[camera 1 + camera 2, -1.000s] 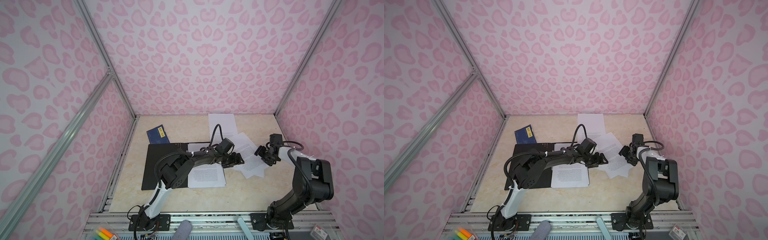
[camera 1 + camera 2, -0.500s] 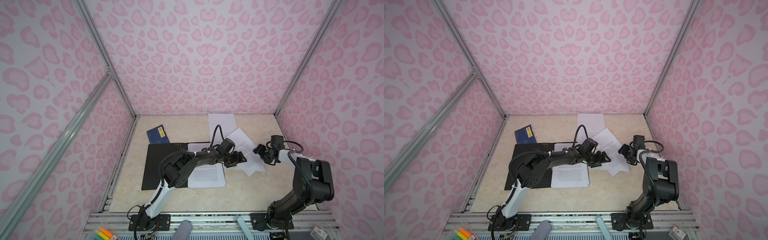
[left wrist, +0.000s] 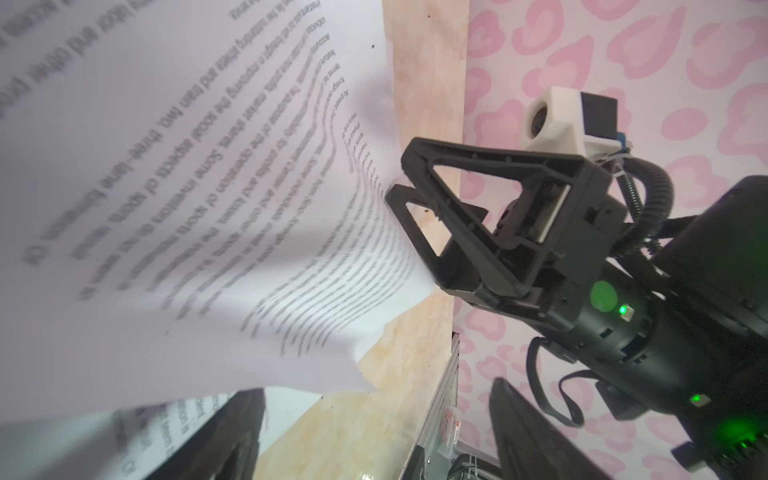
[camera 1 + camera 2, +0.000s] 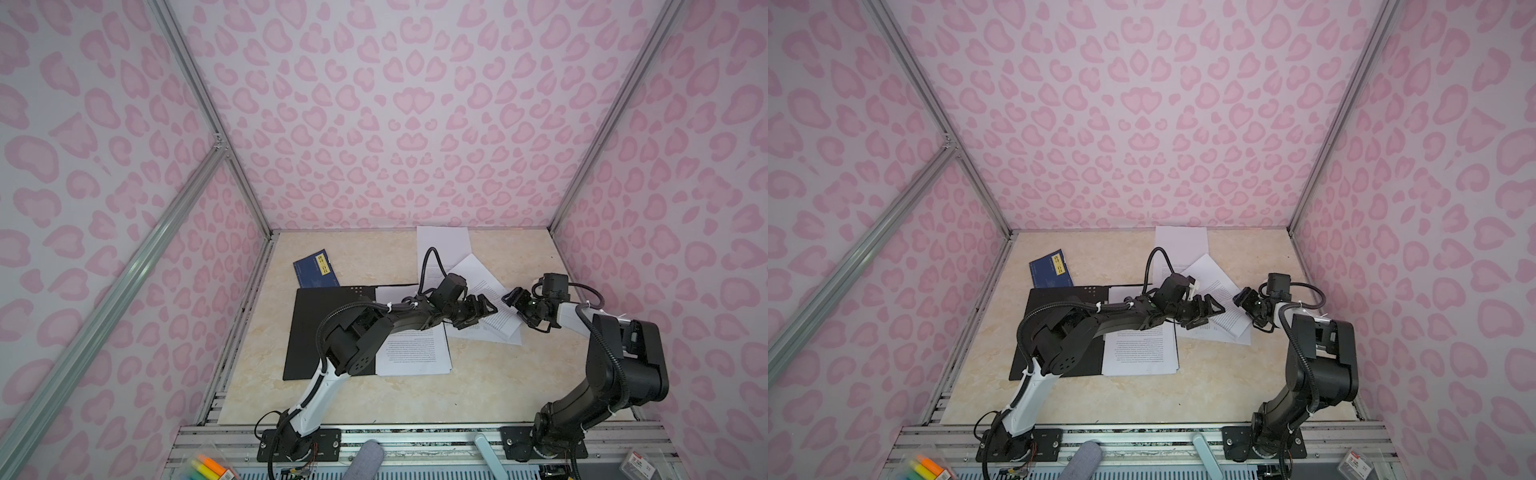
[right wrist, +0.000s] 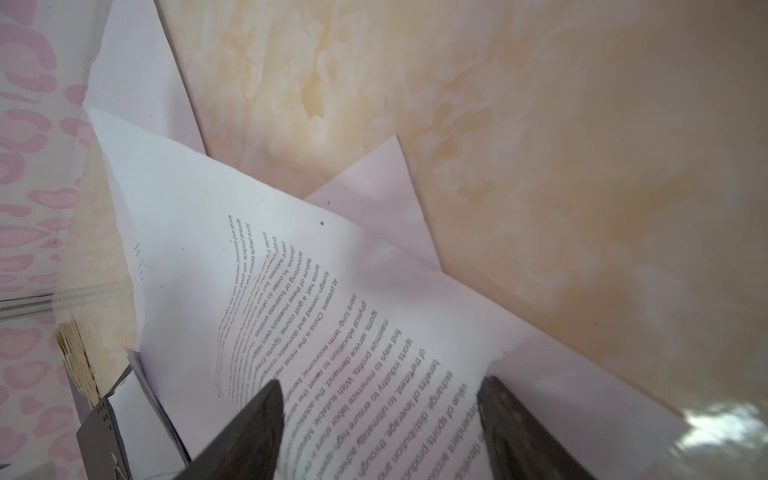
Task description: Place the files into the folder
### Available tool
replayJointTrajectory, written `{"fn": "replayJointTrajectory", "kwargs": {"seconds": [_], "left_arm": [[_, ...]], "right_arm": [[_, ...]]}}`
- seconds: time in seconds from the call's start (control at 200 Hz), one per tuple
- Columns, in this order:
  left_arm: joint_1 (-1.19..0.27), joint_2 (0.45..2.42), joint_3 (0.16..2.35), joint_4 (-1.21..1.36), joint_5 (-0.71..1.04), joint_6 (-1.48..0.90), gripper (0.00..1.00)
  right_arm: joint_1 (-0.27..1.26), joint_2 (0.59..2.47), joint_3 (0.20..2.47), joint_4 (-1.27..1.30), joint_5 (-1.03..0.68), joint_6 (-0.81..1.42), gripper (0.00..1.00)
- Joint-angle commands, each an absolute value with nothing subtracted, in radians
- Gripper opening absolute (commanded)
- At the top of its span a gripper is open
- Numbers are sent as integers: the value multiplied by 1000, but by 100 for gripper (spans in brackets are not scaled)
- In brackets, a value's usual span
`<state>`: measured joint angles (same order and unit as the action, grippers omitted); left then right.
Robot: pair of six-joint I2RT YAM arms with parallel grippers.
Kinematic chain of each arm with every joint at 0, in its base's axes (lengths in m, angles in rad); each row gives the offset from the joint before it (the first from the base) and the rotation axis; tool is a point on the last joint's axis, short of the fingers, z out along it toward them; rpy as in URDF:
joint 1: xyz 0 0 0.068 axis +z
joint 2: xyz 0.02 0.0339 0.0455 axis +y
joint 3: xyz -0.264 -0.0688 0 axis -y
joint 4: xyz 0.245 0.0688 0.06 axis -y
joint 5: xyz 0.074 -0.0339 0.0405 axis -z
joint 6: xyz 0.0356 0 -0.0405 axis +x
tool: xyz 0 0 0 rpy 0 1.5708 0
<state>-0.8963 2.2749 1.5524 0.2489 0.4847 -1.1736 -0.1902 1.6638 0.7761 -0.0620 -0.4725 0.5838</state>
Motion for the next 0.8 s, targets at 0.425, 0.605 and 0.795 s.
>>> {"fn": "replayJointTrajectory", "kwargs": {"seconds": [0.425, 0.605, 0.795], "left_arm": [[-893, 2221, 1494, 262, 388, -1353, 47], [-892, 2214, 1493, 243, 389, -1351, 23], [-894, 2211, 1537, 199, 409, -1301, 3]], "right_arm": [[-214, 1711, 736, -226, -524, 621, 76], [-221, 1686, 738, -216, -529, 626, 76], [-229, 1604, 753, -242, -486, 625, 76]]}}
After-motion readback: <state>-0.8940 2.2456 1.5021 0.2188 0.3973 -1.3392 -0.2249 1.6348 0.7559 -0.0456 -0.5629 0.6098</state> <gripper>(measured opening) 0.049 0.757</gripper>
